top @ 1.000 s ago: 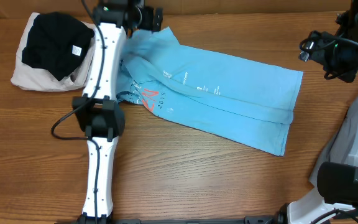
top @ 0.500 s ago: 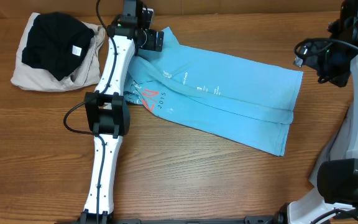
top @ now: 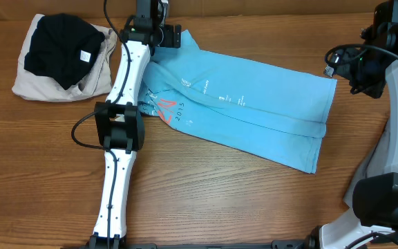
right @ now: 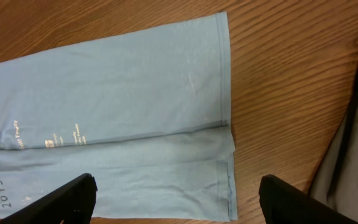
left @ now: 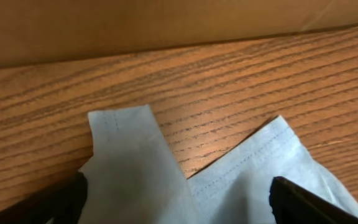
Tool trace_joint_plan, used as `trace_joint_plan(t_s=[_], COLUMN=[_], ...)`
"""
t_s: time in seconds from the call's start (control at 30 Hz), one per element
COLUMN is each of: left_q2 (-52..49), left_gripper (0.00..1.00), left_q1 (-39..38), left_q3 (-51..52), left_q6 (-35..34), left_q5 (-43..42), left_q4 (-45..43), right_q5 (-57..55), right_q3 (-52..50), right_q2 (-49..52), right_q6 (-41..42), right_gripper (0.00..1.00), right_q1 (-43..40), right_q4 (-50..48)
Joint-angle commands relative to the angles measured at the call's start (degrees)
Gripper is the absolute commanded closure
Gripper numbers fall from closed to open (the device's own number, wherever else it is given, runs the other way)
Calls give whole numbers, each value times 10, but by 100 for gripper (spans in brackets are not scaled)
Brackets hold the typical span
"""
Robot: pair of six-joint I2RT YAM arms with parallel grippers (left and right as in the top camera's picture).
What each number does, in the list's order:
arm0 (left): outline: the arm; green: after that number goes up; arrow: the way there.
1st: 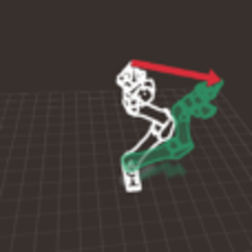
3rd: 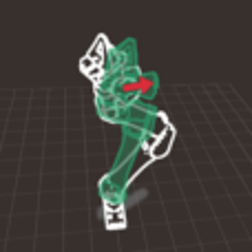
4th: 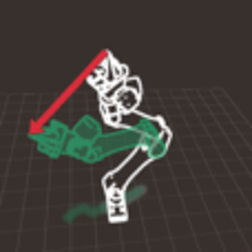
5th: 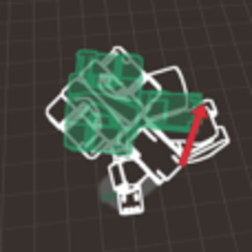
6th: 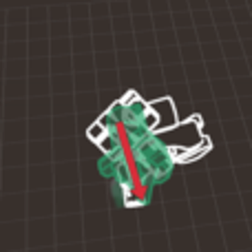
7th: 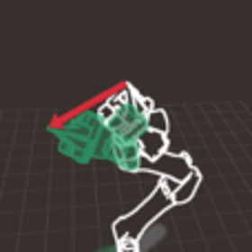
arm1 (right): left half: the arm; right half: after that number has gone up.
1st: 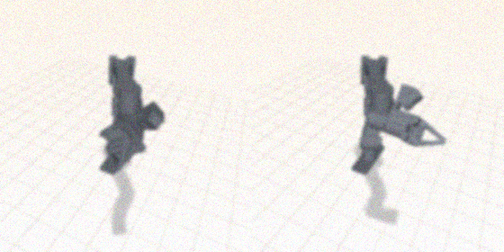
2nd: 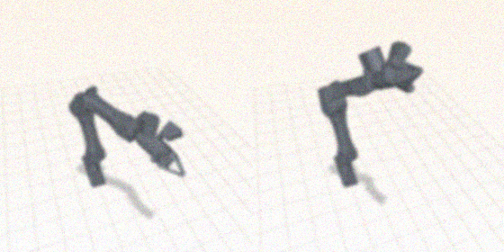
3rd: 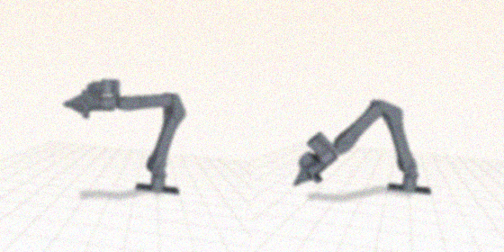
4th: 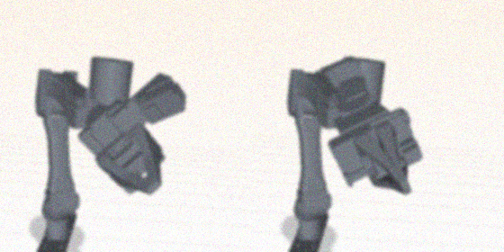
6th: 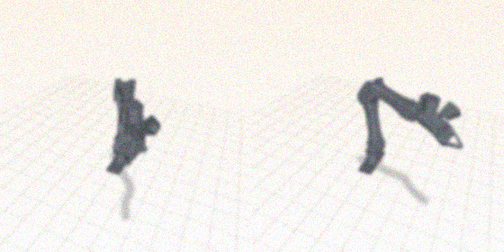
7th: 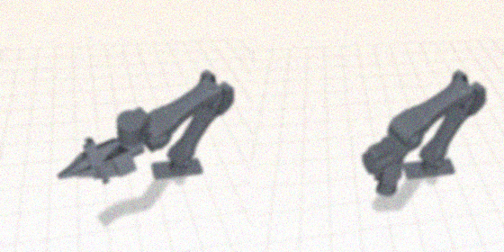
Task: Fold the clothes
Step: 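Move the left gripper to the collar and right gripper to the right hem corner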
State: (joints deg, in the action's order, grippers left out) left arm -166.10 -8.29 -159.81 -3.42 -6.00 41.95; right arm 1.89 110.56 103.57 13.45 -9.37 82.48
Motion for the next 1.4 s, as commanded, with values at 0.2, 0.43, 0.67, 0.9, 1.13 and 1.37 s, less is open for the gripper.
trace_joint_plan(t_s=[0.2,0.43,0.67,0.9,1.13,1.37], left_q2=[-16,1,52,107,115,115], left_gripper=[34,86,96,94,96,96], left_q1=[-7,-7,-7,-5,-4,-3], left_q3=[49,29,-19,-27,-27,-27], left_q6=[-9,-16,-15,-12,-13,-6], left_q5=[6,6,7,23,24,33], left_q4=[2,38,113,155,188,196], right_q5=[-8,-8,-8,-10,-49,-64], right_q3=[0,-1,-40,-94,-94,-94], right_q2=[2,2,2,66,181,266], right_q6=[-4,-4,-4,-4,24,31], right_gripper=[13,14,21,24,24,24], right_q1=[0,0,0,-2,-6,-24], right_q4=[-2,-13,-91,-205,-310,-342])
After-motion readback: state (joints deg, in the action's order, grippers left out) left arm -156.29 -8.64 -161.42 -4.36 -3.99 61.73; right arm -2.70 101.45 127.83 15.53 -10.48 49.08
